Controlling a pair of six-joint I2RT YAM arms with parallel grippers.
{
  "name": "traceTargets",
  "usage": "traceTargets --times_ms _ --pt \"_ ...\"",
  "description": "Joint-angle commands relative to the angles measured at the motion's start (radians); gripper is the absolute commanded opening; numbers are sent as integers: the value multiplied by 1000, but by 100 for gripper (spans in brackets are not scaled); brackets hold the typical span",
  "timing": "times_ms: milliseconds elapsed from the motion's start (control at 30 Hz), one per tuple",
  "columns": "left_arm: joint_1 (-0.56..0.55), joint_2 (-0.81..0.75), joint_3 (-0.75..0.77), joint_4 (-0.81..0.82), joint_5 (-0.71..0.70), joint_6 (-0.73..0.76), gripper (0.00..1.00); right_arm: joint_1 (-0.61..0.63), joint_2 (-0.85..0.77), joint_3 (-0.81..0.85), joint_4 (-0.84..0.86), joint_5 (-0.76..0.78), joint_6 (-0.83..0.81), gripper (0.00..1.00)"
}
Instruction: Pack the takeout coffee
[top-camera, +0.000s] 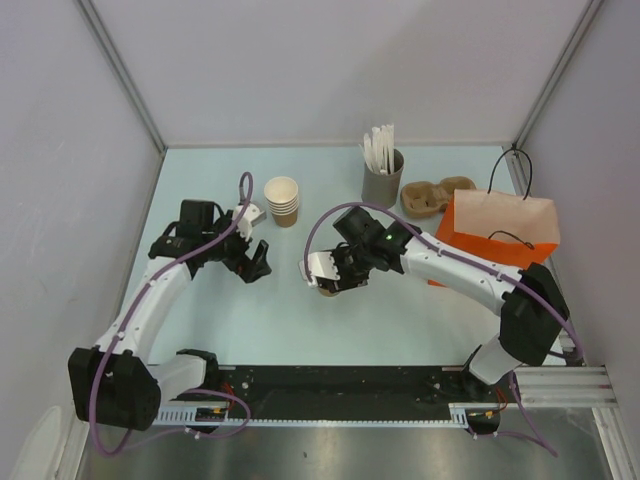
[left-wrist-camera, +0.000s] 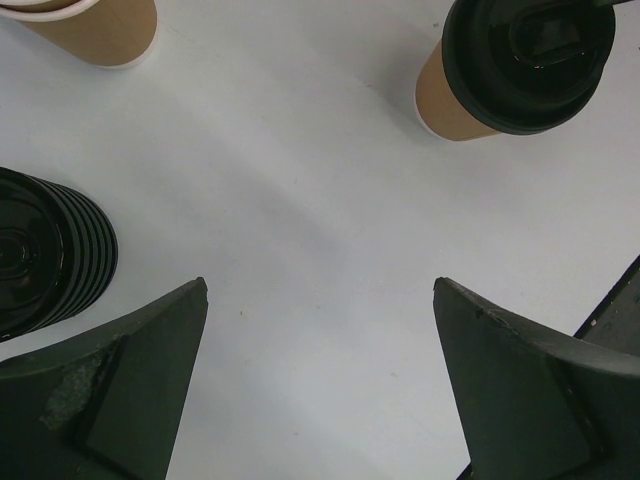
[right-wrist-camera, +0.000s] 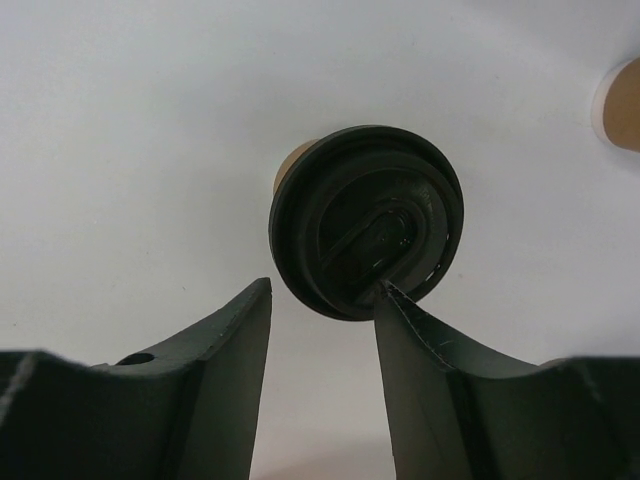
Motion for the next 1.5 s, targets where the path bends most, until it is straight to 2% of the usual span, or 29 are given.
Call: traceTargets --times_ms 0,500,600,800,900,1000,1200,1467 --pt "5 -1 -13 24 2 1 100 9 26 3 43 -23 -4 49" --pt "4 13 -19 33 1 0 100 11 70 5 37 12 -2 29" --pt "5 13 -19 33 -1 1 99 9 69 3 34 12 -4 22" --pt "5 11 -21 33 1 1 99 14 58 5 39 21 13 20" --pt "5 8 -22 35 1 1 99 14 49 5 34 24 27 12" --pt "5 11 -22 35 -1 3 99 15 38 5 33 35 50 0" --pt "5 10 -22 35 -3 0 100 23 4 10 48 111 128 0" --pt "5 10 -24 38 -6 1 99 20 -11 60 -15 159 325 0"
